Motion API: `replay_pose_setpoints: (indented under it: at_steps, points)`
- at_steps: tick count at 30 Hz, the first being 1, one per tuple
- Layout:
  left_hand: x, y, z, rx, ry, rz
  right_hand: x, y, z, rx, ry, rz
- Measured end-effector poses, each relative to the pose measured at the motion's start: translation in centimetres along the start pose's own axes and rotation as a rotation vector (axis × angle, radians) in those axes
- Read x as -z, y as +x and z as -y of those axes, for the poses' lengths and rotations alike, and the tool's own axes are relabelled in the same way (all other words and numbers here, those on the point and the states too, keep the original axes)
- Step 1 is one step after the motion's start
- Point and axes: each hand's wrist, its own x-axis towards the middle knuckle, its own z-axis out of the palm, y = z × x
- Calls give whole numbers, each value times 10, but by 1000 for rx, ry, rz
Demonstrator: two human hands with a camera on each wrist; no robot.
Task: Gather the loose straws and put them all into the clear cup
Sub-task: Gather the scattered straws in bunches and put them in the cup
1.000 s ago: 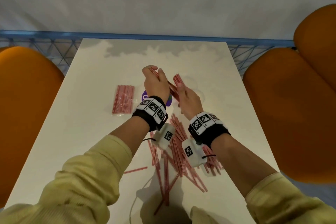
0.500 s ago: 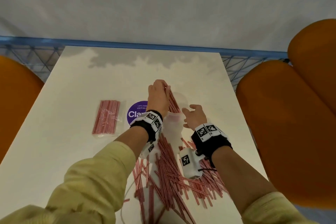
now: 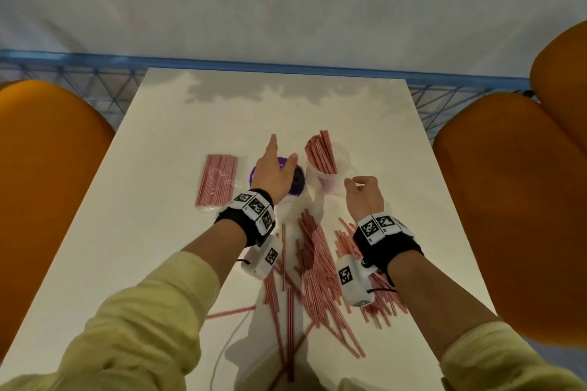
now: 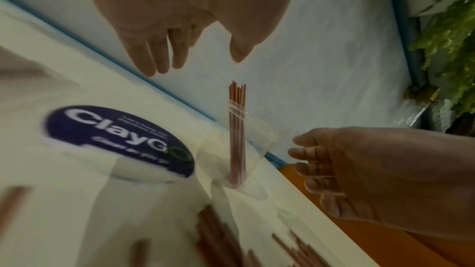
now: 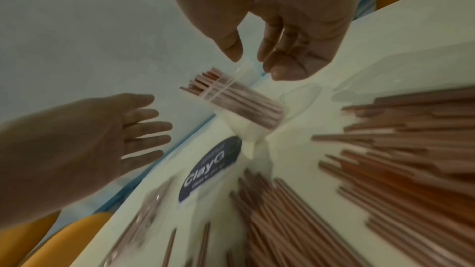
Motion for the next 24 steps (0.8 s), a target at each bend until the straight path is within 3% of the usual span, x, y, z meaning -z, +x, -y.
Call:
replay_pose_setpoints:
  at_steps: [3,7,13,14,15,21,24]
  points:
    - [23,-33,25,17,111,39,-7,-26,-11,54,-125,78]
    - [43,-72,54,109,342,145,-17,-50,-24,95,-309,320]
    - [56,-113,73,178,673,420,-20,-64,-32,162,-573,474]
    - [72,-168,96,218,709,470,-37,-114,-50,172,-603,538]
    - [67,-170,99,213,736,490,-38,-115,-51,169,-609,541]
    - [53,-169,102,232,577,283,-48,-125,-61,233,-591,495]
    - [49,-161,101,272,454,123,-46,-124,-61,295,-593,339]
